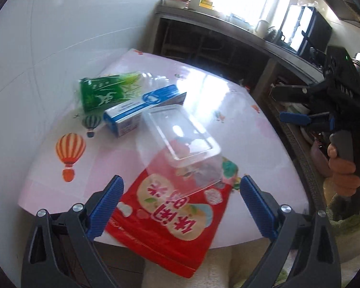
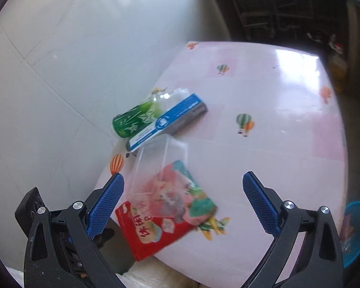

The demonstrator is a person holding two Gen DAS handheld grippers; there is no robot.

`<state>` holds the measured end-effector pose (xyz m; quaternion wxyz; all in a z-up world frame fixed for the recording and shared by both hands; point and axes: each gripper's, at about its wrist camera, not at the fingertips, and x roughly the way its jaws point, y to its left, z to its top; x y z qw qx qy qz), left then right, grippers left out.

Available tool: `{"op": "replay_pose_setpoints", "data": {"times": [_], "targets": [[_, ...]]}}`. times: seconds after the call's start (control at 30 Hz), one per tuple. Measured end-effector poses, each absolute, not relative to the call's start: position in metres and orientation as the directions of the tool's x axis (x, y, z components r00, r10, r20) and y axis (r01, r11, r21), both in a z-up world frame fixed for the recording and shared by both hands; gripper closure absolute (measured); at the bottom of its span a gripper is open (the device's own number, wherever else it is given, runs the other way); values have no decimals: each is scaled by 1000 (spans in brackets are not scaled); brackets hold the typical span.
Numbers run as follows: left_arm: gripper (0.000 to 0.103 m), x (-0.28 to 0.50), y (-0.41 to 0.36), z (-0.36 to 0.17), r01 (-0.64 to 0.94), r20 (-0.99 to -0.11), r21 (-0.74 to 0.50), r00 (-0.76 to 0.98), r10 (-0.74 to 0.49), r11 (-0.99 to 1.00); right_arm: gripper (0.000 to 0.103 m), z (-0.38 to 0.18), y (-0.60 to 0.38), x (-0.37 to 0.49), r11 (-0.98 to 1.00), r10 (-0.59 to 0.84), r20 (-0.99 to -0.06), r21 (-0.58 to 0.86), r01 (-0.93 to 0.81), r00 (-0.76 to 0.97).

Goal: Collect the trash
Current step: 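Move both tools back toward the table, then grasp the clear plastic container on the red snack bag with the right tool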

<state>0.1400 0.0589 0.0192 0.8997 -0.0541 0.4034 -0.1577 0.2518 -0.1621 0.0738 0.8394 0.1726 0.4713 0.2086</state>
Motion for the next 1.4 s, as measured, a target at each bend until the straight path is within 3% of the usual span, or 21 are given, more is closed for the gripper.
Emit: {"op": "replay_pose_setpoints", "data": {"times": [0.3,0.67,0.83,0.93,1.2,1.4], "targets": [[8,142,96,-9,139,-763,-207,597,-248,968,8,36,-42,296,927,363,-867,299,-227,342],[8,145,106,-21,137,-772,-231,576,-267,963,8,1,-5,309,968,191,-927,123,-220,322],[8,147,104,-27,147,-782,-232,560,-274,962,8,-9,-1,308,963,189,-928,111,-246,321],[8,146,104,-27,149,-788,-228,553,-272,962,16,-13,-2,306,962,196,-926,118,-245,322],[8,131,108,-21,177,-784,-262,534,-316,949,19,-15,-14,294,957,223,-913,138,-255,342],[8,127,105,-15,189,-764,-266,557,-326,945,20,-7,-35,291,946,295,-879,214,-244,375]]}}
